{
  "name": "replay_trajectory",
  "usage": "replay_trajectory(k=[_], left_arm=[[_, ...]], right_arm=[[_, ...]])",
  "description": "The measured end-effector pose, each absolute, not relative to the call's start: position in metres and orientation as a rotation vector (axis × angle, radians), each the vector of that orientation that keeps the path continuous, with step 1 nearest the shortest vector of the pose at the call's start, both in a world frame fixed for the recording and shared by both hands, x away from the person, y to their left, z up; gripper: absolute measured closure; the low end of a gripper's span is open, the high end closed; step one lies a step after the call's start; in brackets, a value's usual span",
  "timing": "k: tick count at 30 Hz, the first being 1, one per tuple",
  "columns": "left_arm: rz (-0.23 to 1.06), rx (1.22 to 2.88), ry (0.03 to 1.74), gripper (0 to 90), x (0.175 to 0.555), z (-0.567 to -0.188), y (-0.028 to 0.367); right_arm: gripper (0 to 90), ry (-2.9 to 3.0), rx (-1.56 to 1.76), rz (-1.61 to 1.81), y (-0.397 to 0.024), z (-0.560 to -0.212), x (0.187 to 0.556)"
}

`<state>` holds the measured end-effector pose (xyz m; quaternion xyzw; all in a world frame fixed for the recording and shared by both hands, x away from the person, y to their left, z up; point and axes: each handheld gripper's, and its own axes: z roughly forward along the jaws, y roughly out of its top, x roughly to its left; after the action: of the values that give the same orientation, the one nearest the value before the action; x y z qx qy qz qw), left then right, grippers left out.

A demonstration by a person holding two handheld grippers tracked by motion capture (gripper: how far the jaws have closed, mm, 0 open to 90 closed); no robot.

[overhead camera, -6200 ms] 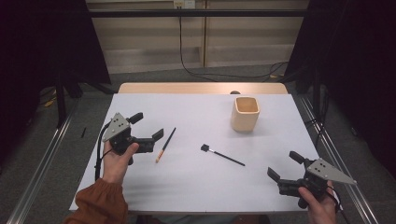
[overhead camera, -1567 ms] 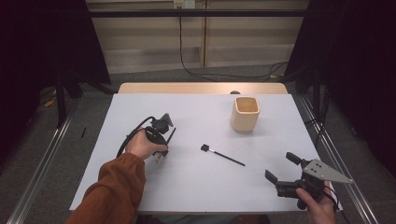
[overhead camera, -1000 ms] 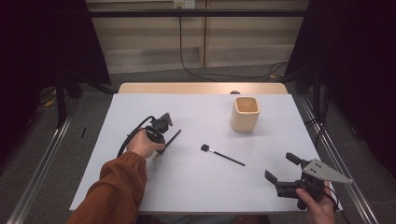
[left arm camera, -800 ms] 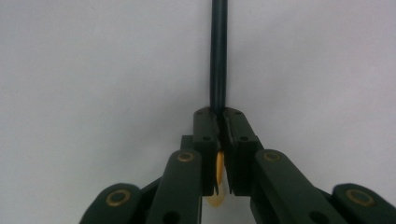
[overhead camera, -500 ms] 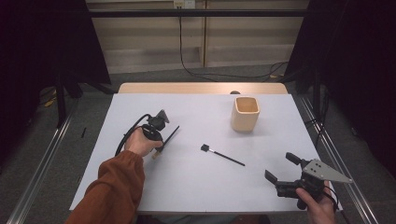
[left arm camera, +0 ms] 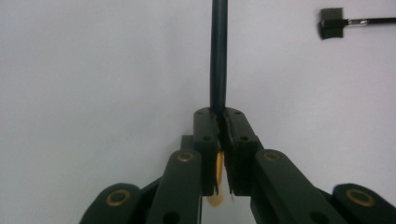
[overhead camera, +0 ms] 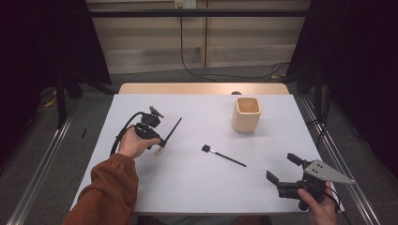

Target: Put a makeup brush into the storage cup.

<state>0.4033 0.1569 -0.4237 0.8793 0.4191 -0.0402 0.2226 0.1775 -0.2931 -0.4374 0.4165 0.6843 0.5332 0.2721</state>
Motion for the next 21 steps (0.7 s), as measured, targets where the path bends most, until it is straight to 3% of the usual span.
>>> replay_trajectory(k=[21], left_arm=[[0.059,2.132,0.984,84.9,0.389,-0.404,0.177]], right_arm=[[0.0,1.841,1.127,1.446,-0.292,-0.437,0.178]])
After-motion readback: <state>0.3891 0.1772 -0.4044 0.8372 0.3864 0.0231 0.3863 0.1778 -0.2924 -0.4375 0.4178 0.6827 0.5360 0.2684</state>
